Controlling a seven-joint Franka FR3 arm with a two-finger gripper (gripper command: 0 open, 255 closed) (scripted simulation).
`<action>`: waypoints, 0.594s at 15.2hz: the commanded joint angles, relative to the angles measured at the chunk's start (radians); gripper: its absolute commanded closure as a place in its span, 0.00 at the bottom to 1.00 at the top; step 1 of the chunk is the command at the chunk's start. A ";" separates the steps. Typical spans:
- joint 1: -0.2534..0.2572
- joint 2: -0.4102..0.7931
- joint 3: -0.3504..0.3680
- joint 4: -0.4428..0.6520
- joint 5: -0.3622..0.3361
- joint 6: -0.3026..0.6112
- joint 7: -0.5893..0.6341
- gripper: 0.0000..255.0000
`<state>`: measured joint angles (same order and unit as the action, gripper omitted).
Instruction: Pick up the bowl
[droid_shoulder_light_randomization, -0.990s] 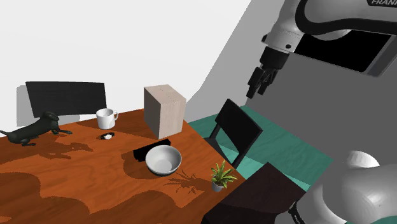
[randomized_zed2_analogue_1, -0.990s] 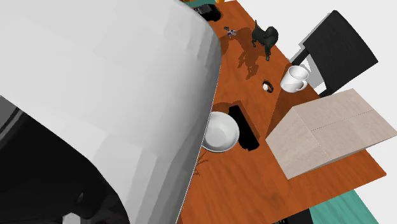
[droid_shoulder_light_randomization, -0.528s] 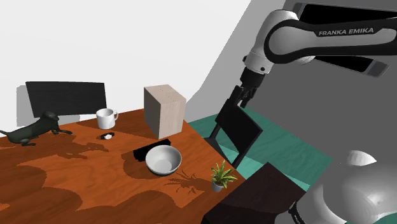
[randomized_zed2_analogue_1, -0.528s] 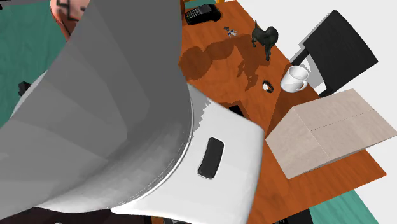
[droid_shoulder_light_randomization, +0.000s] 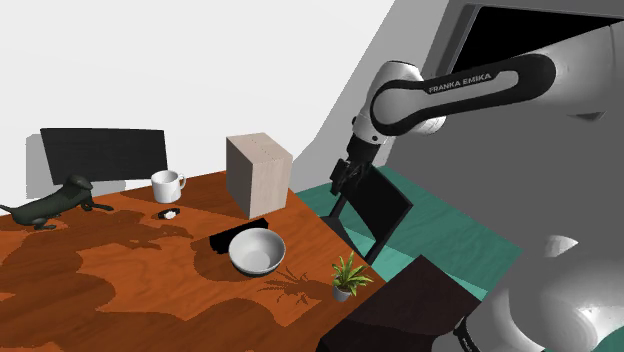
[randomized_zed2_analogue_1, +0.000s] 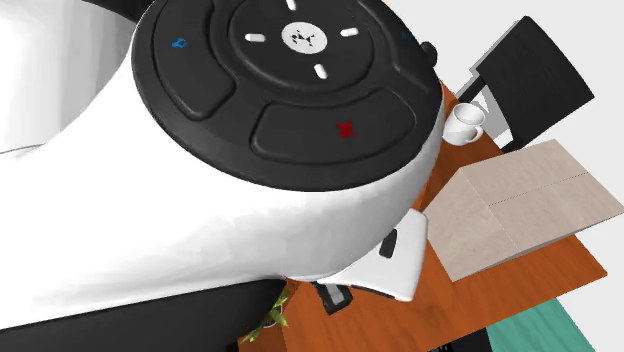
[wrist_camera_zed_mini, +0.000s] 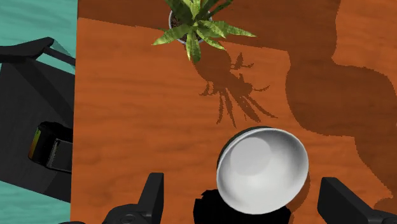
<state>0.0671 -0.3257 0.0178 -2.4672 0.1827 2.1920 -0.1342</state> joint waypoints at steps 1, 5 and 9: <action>0.008 0.065 0.000 -0.001 0.020 0.067 -0.016 0.00; 0.026 0.214 0.003 0.029 0.068 0.186 -0.051 0.00; 0.040 0.370 0.011 0.082 0.124 0.286 -0.095 0.00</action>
<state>0.1016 -0.0001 0.0240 -2.3991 0.2904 2.4473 -0.2204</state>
